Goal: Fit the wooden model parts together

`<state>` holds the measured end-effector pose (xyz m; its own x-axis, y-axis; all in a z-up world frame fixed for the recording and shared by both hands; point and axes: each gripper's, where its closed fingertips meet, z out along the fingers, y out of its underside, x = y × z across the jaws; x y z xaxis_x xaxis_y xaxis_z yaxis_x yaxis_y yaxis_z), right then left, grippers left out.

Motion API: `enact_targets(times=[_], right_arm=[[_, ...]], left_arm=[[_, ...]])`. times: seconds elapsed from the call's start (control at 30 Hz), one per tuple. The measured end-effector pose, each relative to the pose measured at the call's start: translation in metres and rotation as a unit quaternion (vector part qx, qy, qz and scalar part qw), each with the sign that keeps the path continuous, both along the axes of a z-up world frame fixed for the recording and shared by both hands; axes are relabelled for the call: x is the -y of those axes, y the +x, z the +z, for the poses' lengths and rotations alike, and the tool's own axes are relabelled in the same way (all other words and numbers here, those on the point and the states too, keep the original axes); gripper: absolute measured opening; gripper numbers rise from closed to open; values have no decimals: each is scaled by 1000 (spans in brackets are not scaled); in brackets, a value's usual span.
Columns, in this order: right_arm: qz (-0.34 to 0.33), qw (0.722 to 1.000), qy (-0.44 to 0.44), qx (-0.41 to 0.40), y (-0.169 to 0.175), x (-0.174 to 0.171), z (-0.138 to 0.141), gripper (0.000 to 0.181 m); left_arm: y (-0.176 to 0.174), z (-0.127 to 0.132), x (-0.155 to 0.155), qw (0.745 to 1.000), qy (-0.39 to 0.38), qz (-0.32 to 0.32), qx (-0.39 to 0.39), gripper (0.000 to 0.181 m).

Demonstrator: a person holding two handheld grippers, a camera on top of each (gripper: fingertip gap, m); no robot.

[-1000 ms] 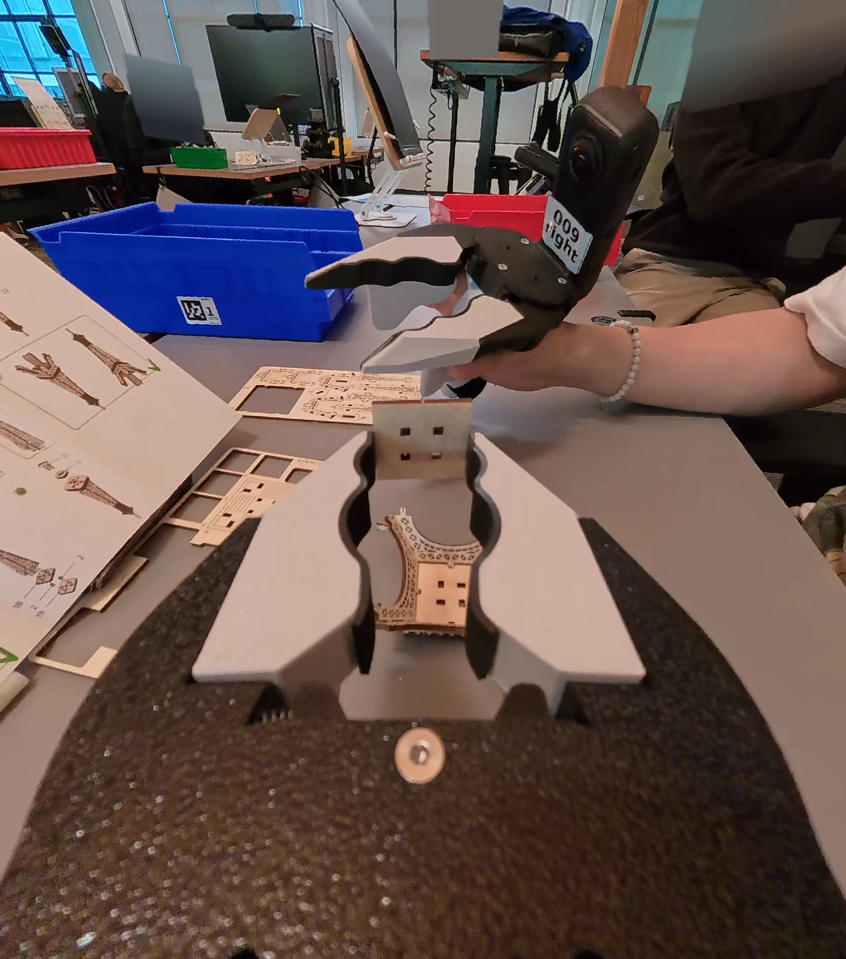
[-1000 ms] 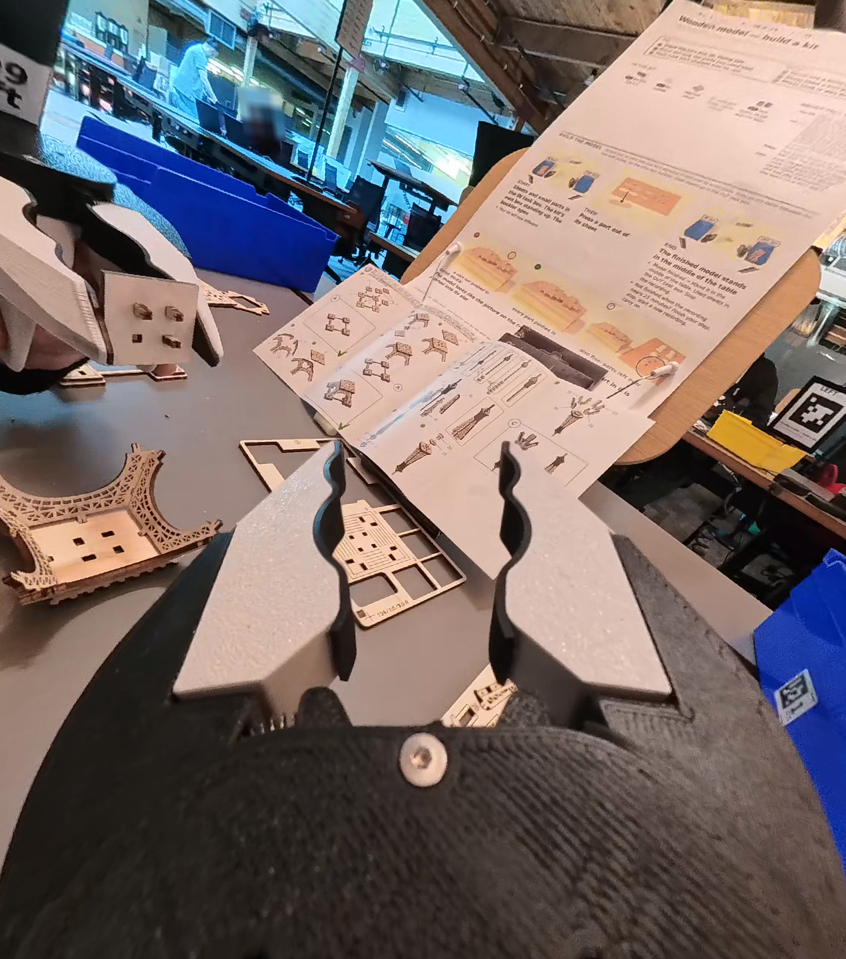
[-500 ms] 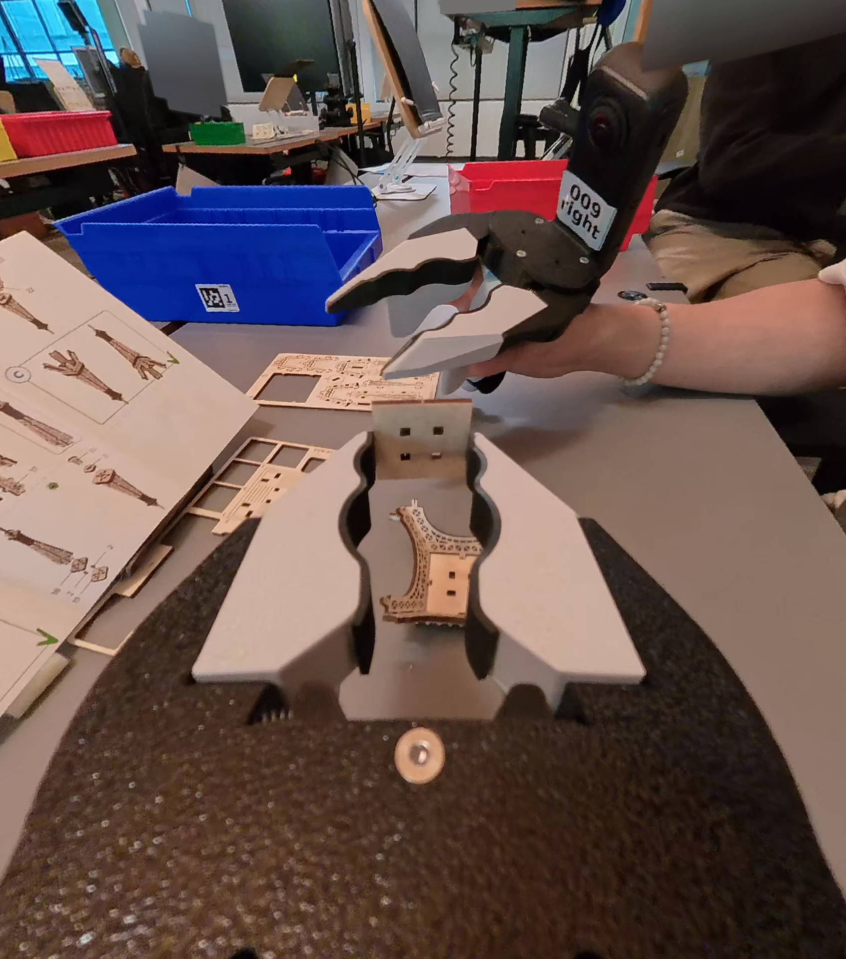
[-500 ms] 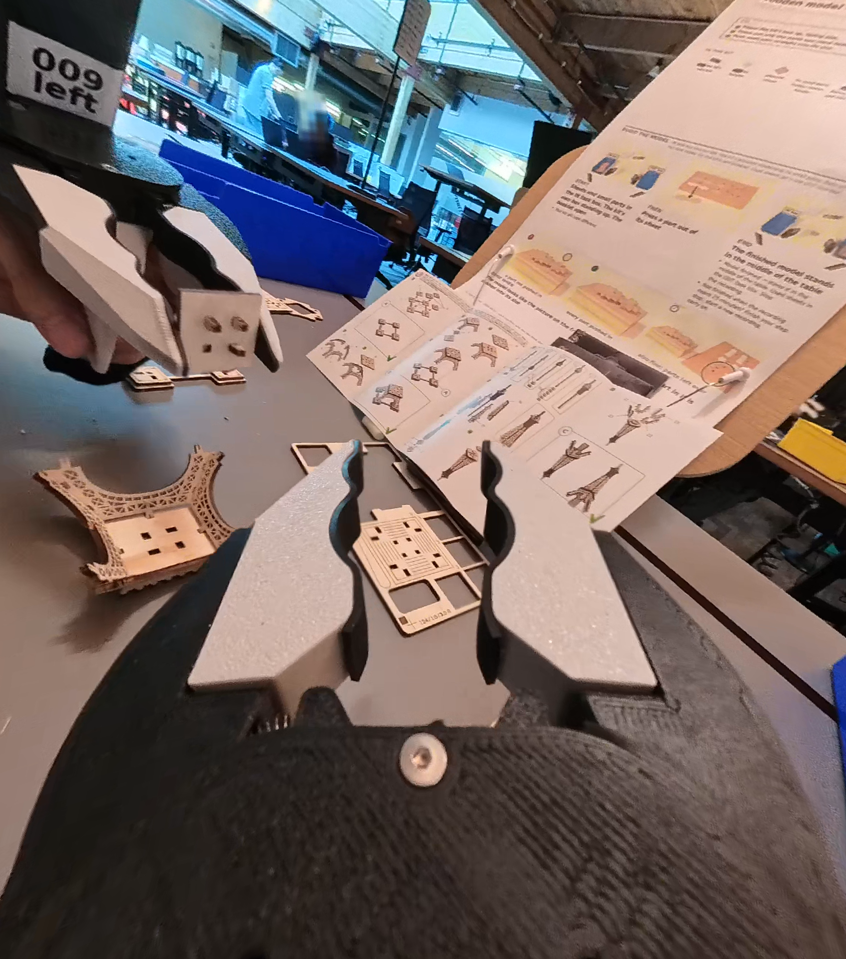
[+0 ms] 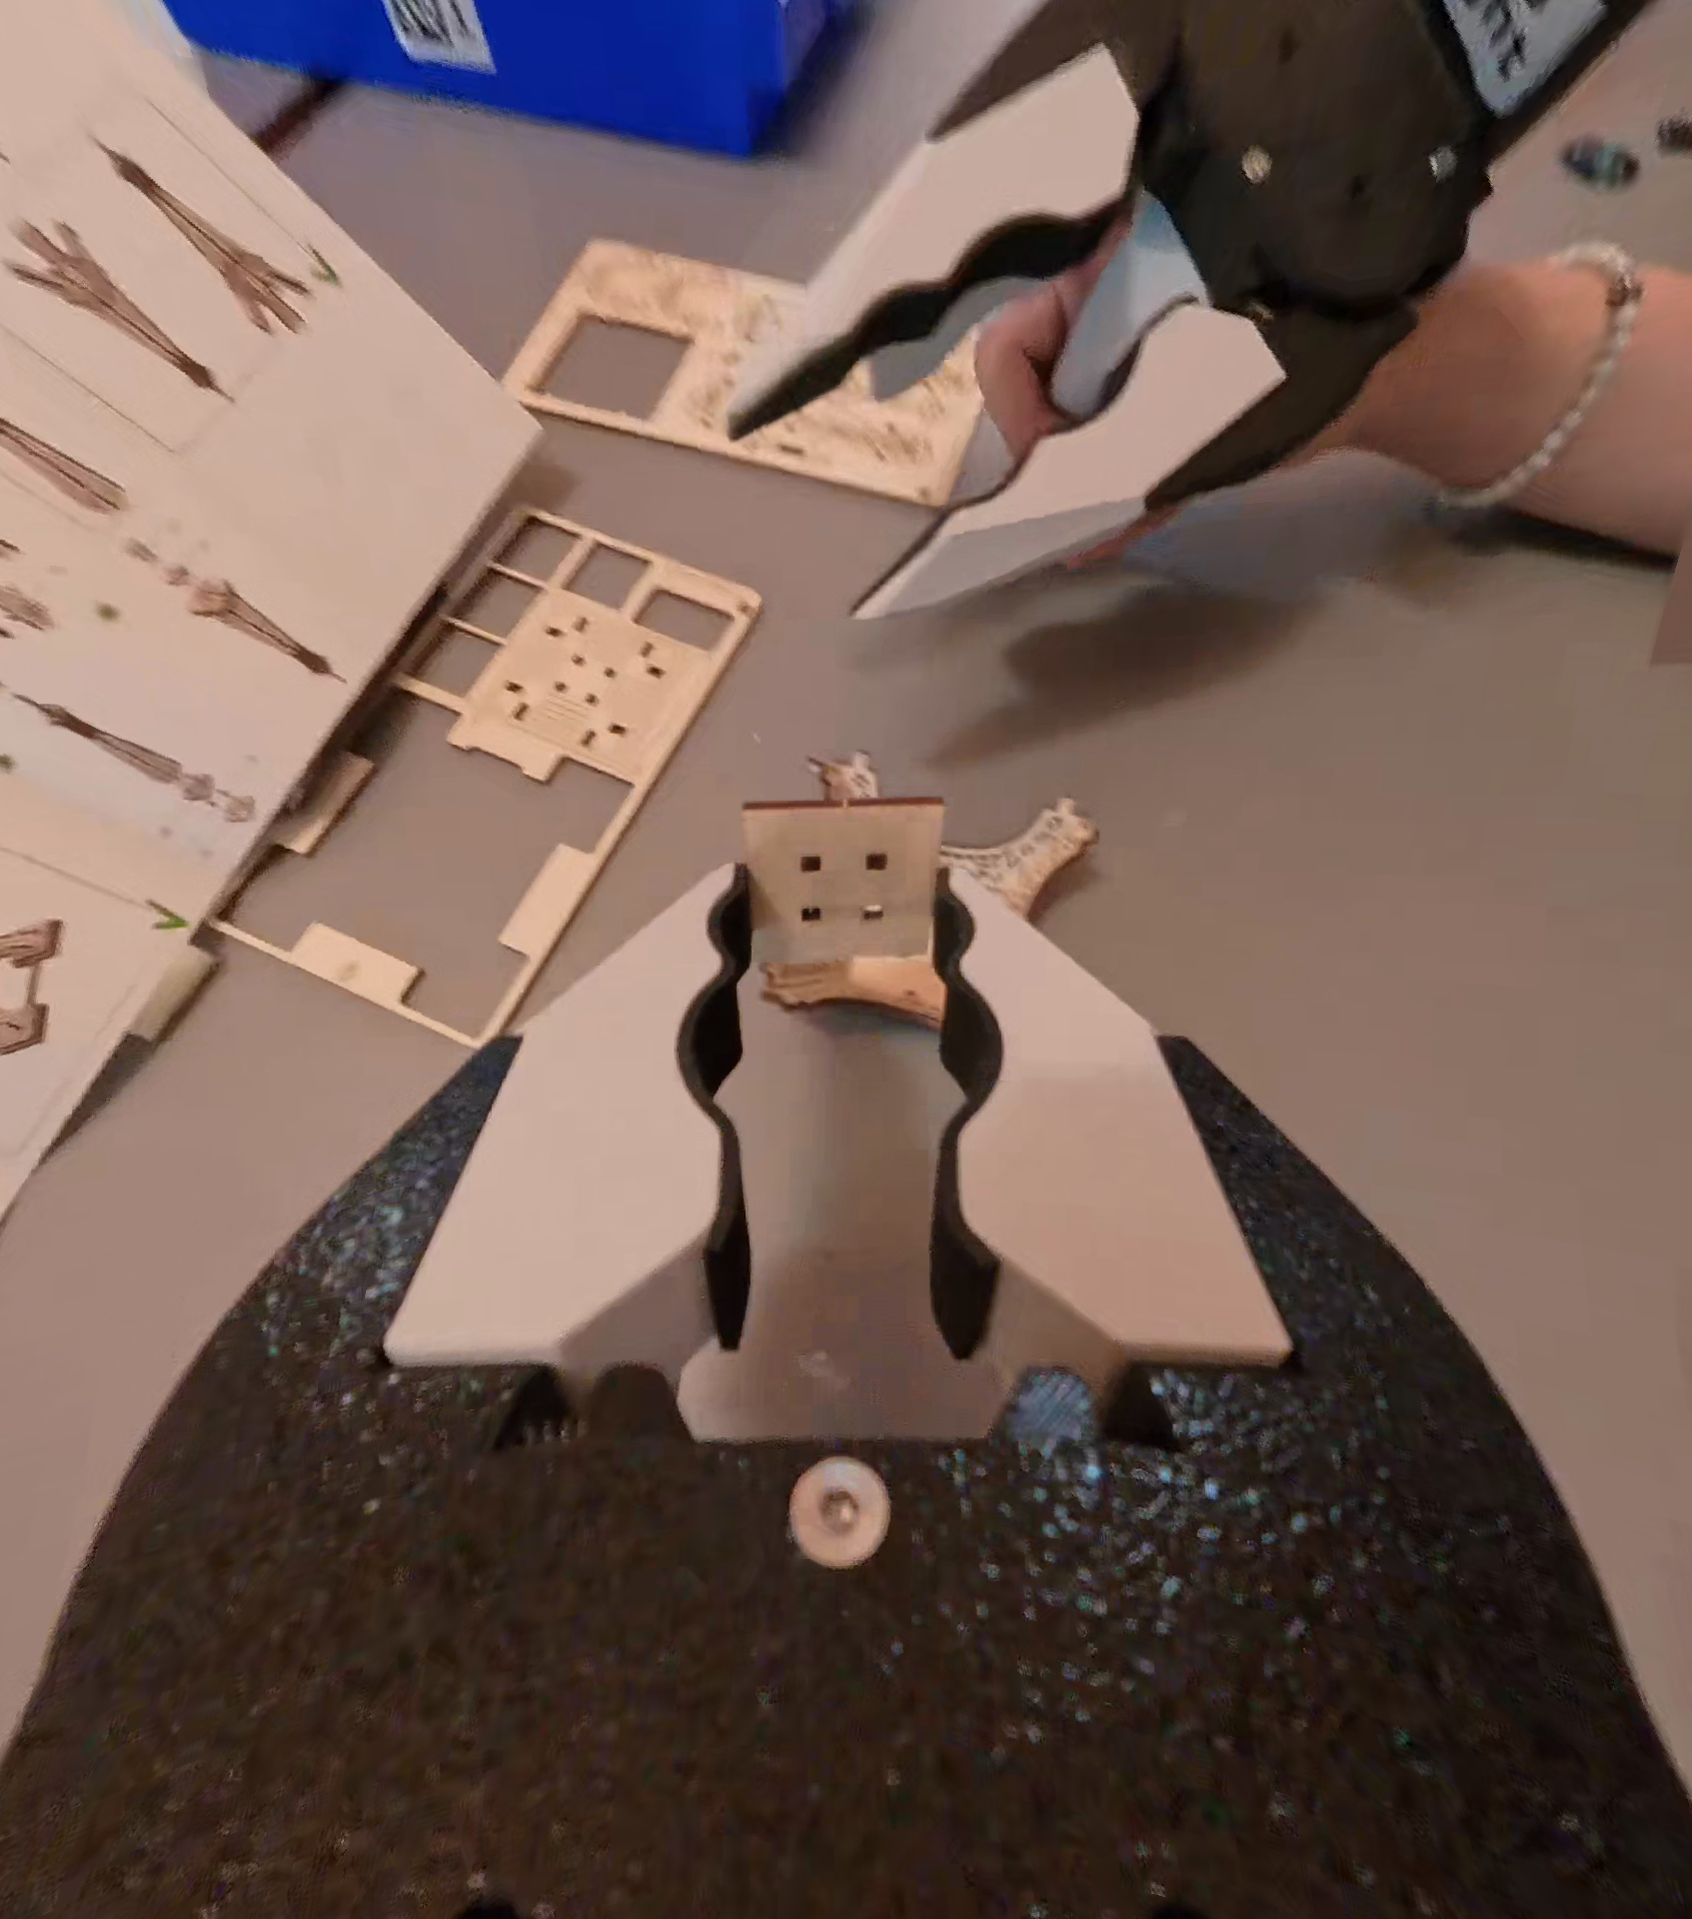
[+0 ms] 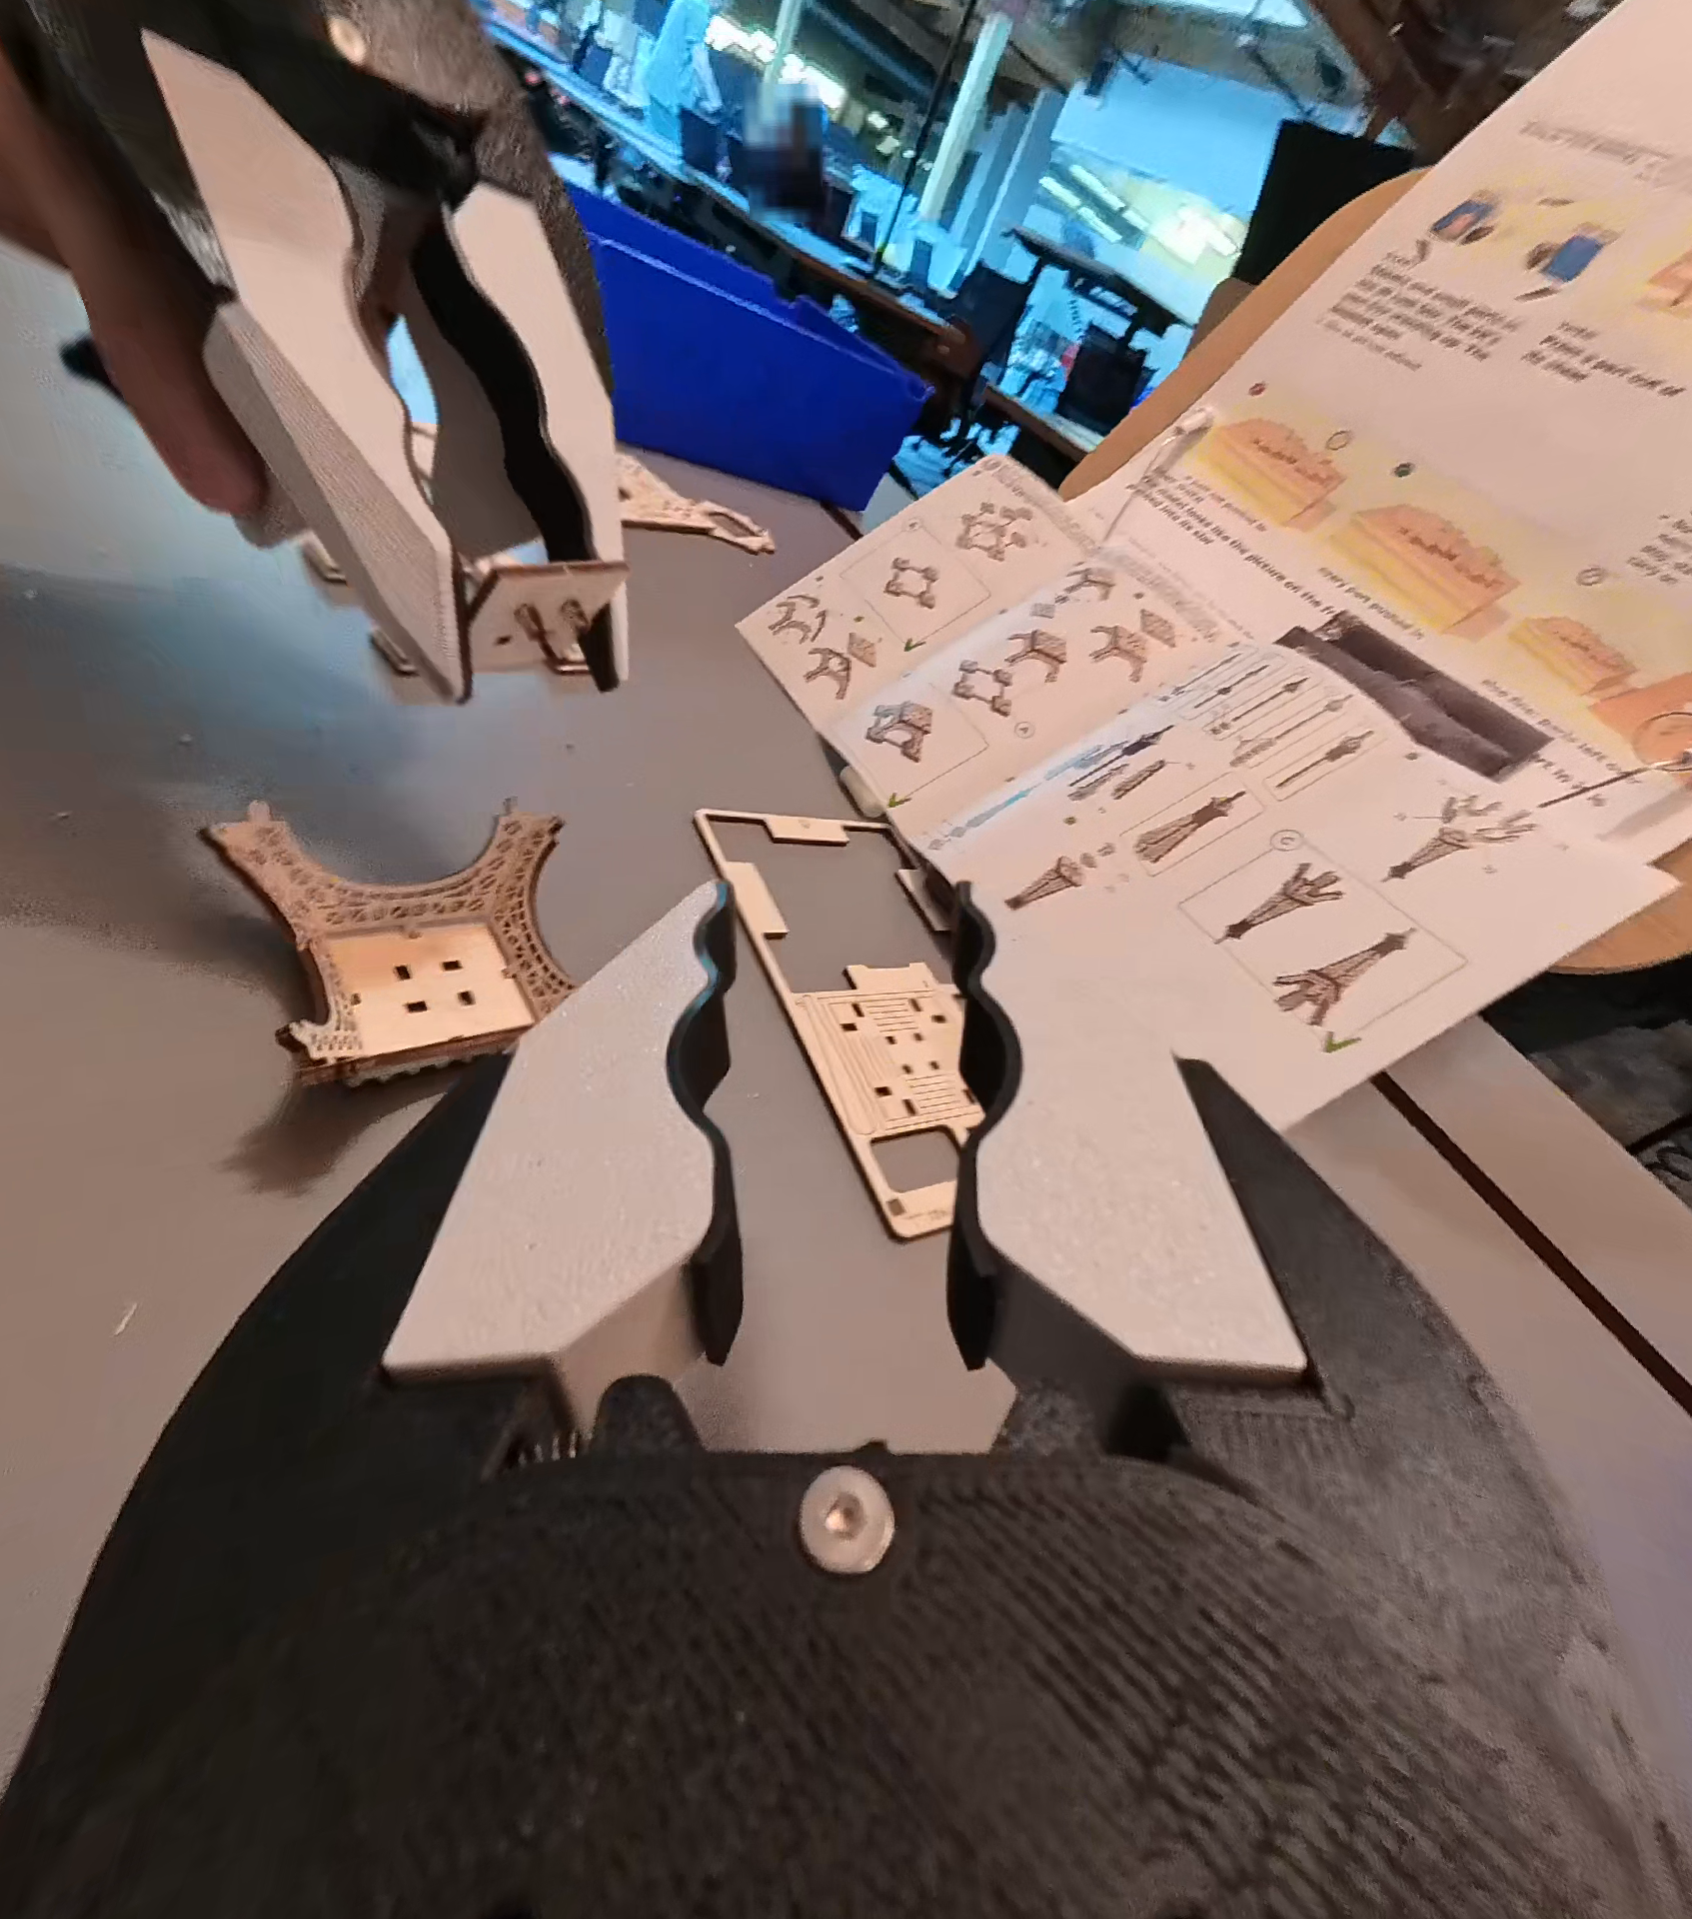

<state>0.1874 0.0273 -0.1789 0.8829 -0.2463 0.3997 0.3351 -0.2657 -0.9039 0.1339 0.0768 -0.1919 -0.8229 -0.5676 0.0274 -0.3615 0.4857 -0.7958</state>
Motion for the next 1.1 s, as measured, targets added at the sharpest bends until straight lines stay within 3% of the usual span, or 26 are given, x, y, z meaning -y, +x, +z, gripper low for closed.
enact_targets(times=[0.13,0.3,0.73,0.97,1.1], right_arm=[[30,999,-29,-17,-8,-3,-10,39],[36,998,-42,-22,-8,1,-13,39],[15,998,-57,-30,4,8,-20,38],[22,997,-66,-35,2,8,-22,37],[25,995,-91,-24,0,9,-26,37]], left_arm=[[-17,-15,8,992,111,-34,-52,32],[-13,-37,7,967,229,-52,-94,32],[-12,-61,15,930,322,-83,-157,32],[-11,-63,15,921,343,-88,-163,32],[-11,-55,21,929,330,-95,-141,32]])
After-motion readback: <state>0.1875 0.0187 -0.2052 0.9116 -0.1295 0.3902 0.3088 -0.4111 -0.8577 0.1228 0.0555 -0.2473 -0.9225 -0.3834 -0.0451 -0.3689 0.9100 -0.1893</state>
